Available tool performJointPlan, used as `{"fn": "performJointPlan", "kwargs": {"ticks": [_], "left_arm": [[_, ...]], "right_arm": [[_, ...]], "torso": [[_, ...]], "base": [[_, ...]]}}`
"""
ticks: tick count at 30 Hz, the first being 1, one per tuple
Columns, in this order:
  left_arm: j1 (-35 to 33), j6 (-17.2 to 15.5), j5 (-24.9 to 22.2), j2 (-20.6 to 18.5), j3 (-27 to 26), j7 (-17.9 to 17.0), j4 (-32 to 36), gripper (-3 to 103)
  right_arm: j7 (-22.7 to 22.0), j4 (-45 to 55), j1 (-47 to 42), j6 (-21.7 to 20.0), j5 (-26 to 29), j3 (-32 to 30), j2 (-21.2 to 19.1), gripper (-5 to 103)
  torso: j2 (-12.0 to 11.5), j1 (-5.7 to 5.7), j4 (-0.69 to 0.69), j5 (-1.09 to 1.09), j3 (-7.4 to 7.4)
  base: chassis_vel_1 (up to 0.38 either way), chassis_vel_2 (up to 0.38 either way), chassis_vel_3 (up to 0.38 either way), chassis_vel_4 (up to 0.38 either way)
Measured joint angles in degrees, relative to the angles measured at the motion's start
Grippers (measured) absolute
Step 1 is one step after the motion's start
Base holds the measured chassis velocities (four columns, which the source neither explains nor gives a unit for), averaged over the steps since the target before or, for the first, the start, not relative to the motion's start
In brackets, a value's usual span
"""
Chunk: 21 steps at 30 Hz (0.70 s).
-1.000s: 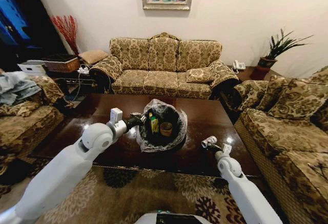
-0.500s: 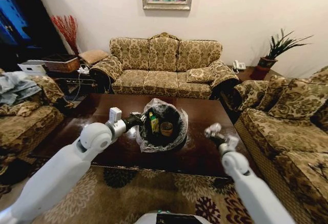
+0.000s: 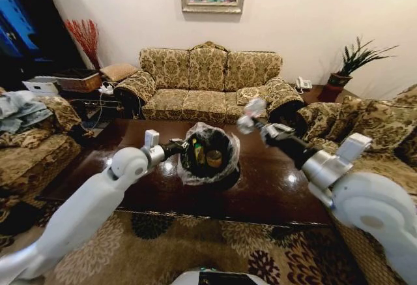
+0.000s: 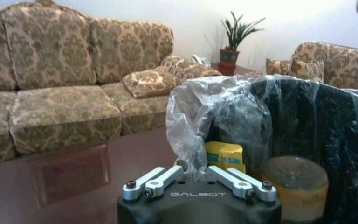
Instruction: Move to the front of the table and place the trash on the table into the trash bin.
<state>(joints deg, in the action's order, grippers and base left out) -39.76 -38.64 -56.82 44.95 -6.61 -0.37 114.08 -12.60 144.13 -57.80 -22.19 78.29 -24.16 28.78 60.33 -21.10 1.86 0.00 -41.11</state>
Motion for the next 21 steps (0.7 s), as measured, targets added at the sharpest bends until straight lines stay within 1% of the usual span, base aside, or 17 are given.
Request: {"fn": "performJointPlan", "kwargs": {"ticks": [1, 2, 5, 6, 8, 12, 15, 17, 20, 21], "left_arm": [[0.59, -0.06, 0.00, 0.09, 0.71, 0.00, -0.37, 2], [0.59, -0.06, 0.00, 0.09, 0.71, 0.00, -0.37, 2], [2.86, -0.28, -0.01, 1.20, 3.46, 0.02, -1.29, 2], [2.86, -0.28, -0.01, 1.20, 3.46, 0.02, -1.29, 2], [4.52, -0.33, -0.01, 2.00, 5.42, 0.03, -2.16, 2], [5.54, -0.38, 0.09, 2.52, 6.43, -0.05, -2.87, 2], [6.32, -0.40, 0.12, 3.06, 7.08, -0.17, -3.27, 2], [6.39, -0.42, 0.13, 3.18, 7.13, -0.19, -3.28, 2], [6.21, -0.45, 0.28, 3.45, 7.15, -0.27, -3.21, 2], [6.21, -0.45, 0.28, 3.45, 7.15, -0.27, -3.21, 2]], "right_arm": [[2.00, -0.48, 0.31, 0.07, -0.87, 1.12, 0.02, 0], [2.00, -0.48, 0.31, 0.07, -0.87, 1.12, 0.02, 0], [5.81, -2.15, 1.08, -0.13, -2.77, 3.22, 1.94, 0], [5.81, -2.15, 1.08, -0.13, -2.77, 3.22, 1.94, 0], [7.68, -3.40, 0.92, -0.31, -3.94, 3.92, 3.07, 0], [8.88, -4.37, 0.29, -1.00, -5.90, 4.82, 3.71, 0], [10.02, -5.85, -0.40, -3.10, -9.50, 5.45, 4.73, 0], [10.25, -6.27, -0.48, -3.43, -10.39, 5.67, 5.06, 0], [10.42, -7.45, -0.26, -3.35, -13.35, 6.52, 5.63, 16], [10.42, -7.45, -0.26, -3.35, -13.35, 6.52, 5.63, 16]], "torso": [[0.00, 0.00, 0.00, 0.00, 0.00], [0.00, 0.00, 0.00, 0.00, 0.00], [0.00, 0.00, 0.01, 0.01, 0.00], [0.00, 0.00, 0.01, 0.01, 0.00], [0.00, 0.00, -0.01, 0.01, 0.00], [0.00, 0.00, 0.00, 0.02, 0.00], [0.00, 0.00, 0.00, 0.01, 0.00], [0.00, 0.00, 0.00, 0.01, 0.00], [0.00, 0.00, 0.00, 0.02, 0.00], [0.00, 0.00, 0.00, 0.02, 0.00]], "base": [[0.000, 0.000, 0.000, 0.000], [0.000, 0.000, 0.000, 0.000], [0.000, 0.000, 0.000, 0.000], [0.000, 0.000, 0.000, 0.000], [0.000, 0.000, 0.000, 0.000], [0.000, 0.000, 0.000, 0.000], [0.000, 0.000, 0.000, 0.000], [0.000, 0.000, 0.000, 0.000], [0.000, 0.000, 0.000, 0.000], [0.000, 0.000, 0.000, 0.000]]}}
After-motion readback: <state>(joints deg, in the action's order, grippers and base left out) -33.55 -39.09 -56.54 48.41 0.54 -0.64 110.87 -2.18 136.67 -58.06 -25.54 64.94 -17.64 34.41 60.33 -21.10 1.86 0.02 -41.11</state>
